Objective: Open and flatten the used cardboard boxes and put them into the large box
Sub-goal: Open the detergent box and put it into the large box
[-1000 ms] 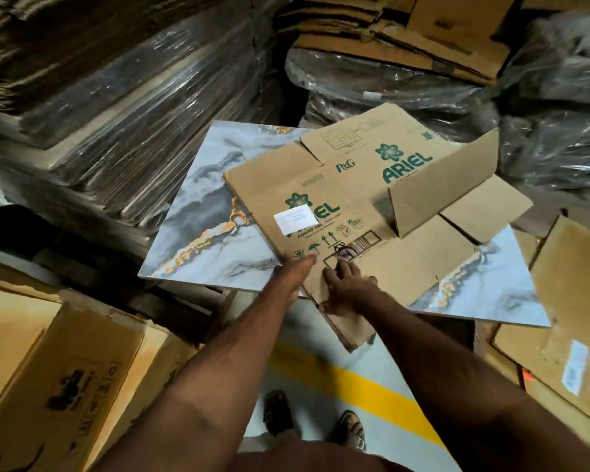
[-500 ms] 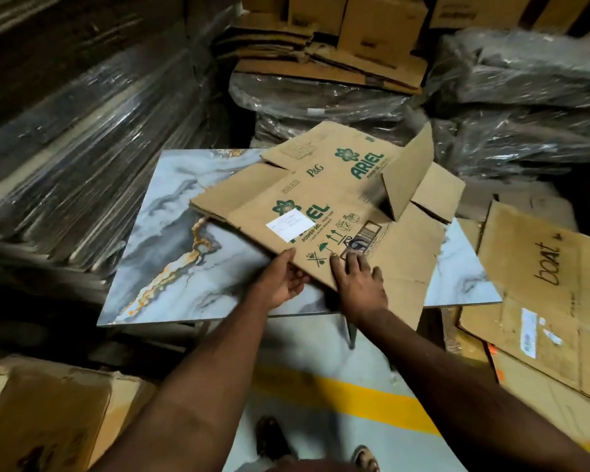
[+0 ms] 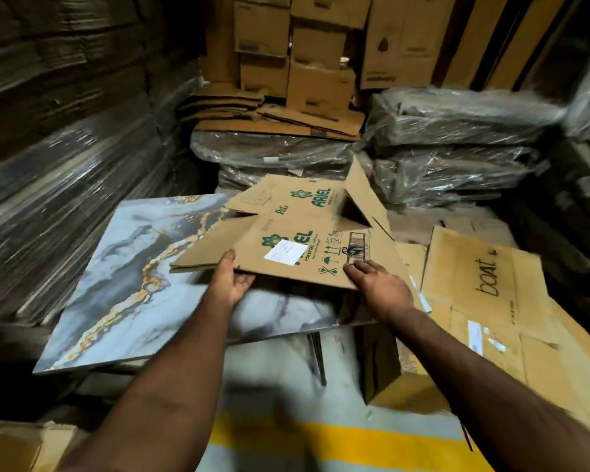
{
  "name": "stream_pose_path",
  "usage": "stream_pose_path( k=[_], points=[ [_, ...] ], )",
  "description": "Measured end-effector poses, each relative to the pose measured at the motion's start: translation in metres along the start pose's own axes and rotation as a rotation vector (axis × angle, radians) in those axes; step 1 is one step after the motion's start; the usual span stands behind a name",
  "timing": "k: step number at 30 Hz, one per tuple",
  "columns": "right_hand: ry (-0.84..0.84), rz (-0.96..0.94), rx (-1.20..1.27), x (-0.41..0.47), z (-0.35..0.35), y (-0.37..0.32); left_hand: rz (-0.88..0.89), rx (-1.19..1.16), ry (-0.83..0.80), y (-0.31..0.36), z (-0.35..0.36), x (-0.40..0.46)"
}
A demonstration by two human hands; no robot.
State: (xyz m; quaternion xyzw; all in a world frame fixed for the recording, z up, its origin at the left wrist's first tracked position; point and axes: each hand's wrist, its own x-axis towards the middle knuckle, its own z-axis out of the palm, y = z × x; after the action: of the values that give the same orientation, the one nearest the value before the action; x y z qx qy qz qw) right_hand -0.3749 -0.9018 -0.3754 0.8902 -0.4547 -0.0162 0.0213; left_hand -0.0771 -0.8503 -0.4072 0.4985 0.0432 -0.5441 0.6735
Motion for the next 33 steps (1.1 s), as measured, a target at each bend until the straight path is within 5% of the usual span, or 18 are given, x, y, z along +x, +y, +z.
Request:
stream_pose_path(
  k=[11,16,23,33],
  points=[
    [0.011,0.281,0.249,-0.047,0.053,0.122,-0.005,0.166,-0.095,-0.089,0.037,-0.056],
    [0.238,0.350,0.577,-0.044,0.055,0.135,0.087,0.279,-0.148,-0.085,0.056,-0.070],
    [0.417,0.334,0.368,-0.019,0.007,0.184,0.287,0.276,-0.202,-0.067,0.130,-0.063],
    [0.571,0.524,0.179,-0.054,-0.023,0.295,0.058,0.186,-0.435,-0.121,0.259,-0.029]
  ],
)
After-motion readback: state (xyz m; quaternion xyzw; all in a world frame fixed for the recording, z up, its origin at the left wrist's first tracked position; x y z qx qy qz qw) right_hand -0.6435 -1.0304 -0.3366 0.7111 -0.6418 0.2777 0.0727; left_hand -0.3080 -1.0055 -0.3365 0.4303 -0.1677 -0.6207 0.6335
